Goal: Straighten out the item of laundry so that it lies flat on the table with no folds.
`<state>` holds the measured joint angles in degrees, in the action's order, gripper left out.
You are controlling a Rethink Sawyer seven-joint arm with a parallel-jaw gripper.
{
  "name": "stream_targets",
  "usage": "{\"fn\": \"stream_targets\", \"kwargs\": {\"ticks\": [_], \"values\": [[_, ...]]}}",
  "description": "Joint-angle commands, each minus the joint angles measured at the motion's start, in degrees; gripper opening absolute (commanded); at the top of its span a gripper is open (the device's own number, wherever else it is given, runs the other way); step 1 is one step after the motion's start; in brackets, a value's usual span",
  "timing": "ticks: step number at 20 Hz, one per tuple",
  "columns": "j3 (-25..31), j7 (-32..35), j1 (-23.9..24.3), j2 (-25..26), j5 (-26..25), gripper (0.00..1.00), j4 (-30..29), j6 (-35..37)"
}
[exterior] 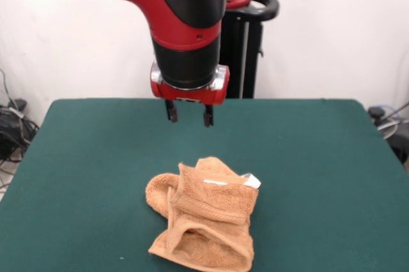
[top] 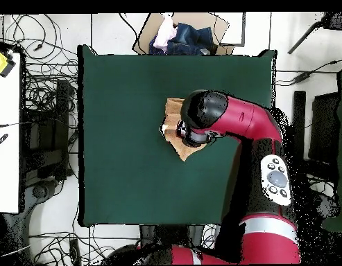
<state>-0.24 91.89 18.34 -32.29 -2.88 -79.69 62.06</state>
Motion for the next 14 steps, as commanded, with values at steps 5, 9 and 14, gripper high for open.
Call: {"fn": "stream_targets", "kwargs": {"ticks": [5, 9, 14], "values": [[2.40, 3.01, 0.10, -3.75, -0.29, 1.00, -5.53, 2.22], [2.38, 1.86, 0.20, -4.92, -0.89, 1.00, -4.21, 5.44], [2.44, 1.04, 0.64, -6.27, -0.94, 1.00, -5.90, 5.14]]}}
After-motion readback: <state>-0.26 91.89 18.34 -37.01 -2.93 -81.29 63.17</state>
